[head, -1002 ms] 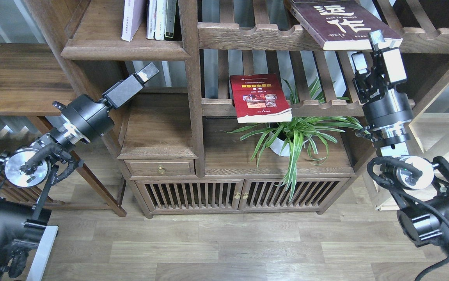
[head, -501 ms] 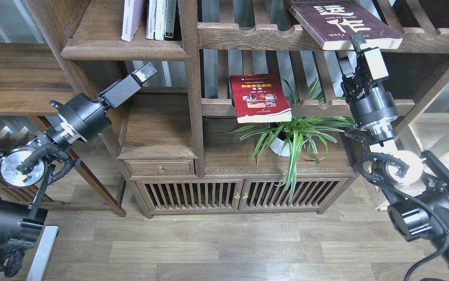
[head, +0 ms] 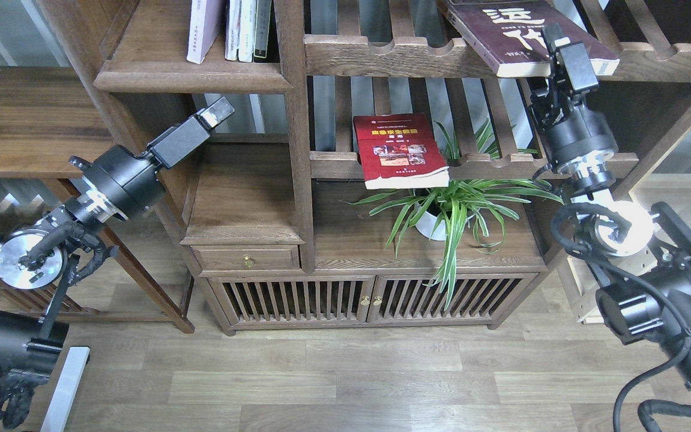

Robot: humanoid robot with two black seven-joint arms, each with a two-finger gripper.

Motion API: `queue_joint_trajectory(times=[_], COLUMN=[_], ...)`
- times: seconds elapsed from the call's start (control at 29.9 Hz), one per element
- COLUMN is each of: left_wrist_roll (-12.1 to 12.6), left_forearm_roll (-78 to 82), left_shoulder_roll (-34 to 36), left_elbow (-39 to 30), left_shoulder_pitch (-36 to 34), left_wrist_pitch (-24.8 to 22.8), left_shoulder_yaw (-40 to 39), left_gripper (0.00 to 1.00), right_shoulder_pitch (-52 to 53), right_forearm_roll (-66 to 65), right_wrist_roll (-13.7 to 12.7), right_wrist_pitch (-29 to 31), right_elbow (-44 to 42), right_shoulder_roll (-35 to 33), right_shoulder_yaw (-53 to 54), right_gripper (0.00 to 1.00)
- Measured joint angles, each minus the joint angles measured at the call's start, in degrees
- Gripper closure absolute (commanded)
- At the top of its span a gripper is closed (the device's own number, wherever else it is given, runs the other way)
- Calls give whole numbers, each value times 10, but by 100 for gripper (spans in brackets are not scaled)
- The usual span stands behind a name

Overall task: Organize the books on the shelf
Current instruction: 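Grasp the dark red book with the right gripper and pull it off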

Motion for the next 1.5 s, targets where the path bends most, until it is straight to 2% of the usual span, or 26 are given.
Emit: queue_joint_trajectory(times=[0.2,0.23,0.3,0.43,0.74,1.14,1.37,1.5], left_wrist_roll=[0,0,0,0,0,0,0,0], left_forearm_roll=[0,0,0,0,0,0,-1,-4], left_shoulder_roll=[0,0,0,0,4,5,2,-4], left_elbow=[0,0,0,0,0,1,1,1], left_shoulder_pitch=[0,0,0,0,1,3,25,45], left_wrist_pitch=[0,0,0,-1,-1,-1,0,-7], left_shoulder_yaw=[0,0,0,0,-2,3,20,58], left_gripper=[1,1,1,1,1,1,1,1], right_shoulder_pitch=[3,3,3,7,-9,-102,-188,-226], right_forearm_roll=[0,0,-1,-2,-6,-7,-7,-7], right_wrist_roll=[4,5,6,6,3,5,0,0], right_wrist_pitch=[2,3,5,7,47,138,146,145], right_elbow=[-2,-2,-2,-2,-2,-1,-1,-1], right_shoulder_roll=[0,0,1,-1,-19,-25,-35,-36], right_shoulder_yaw=[0,0,0,6,11,48,78,79], right_gripper=[58,63,80,96,96,97,97,97])
